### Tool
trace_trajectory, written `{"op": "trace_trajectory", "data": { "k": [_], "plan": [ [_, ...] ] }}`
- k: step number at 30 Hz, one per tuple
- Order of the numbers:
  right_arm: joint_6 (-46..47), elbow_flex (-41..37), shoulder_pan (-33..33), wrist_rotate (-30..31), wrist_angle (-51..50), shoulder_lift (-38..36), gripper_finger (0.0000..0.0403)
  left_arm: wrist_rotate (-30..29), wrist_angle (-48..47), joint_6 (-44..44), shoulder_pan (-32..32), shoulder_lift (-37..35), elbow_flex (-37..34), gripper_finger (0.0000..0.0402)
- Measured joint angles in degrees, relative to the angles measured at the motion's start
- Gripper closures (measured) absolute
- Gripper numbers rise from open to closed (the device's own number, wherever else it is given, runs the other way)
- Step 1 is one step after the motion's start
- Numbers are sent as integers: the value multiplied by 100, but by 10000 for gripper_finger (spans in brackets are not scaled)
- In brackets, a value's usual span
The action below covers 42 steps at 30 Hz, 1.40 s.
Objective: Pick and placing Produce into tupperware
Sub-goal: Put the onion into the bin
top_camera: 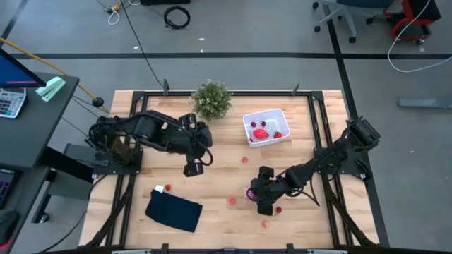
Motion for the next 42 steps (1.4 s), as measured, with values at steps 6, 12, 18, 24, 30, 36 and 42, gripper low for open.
{"op": "trace_trajectory", "data": {
  "k": [6,12,18,24,30,36,42],
  "plan": [
    [-2,-9,2,0,110,166,114,-43,2,18,4,0,0,338],
    [-7,-4,5,-13,237,464,114,-42,-2,40,2,5,0,344],
    [-9,-12,5,-15,209,564,114,-44,0,38,4,5,0,345],
    [-9,-11,0,-11,213,562,117,-44,0,38,4,5,0,349],
    [-5,-11,0,-9,221,562,137,-44,0,38,4,5,0,349],
    [79,-11,0,-11,188,506,143,-44,0,37,4,5,0,351],
    [-53,-11,-8,-29,-83,-117,143,-44,0,38,4,5,0,351]
  ]
}}
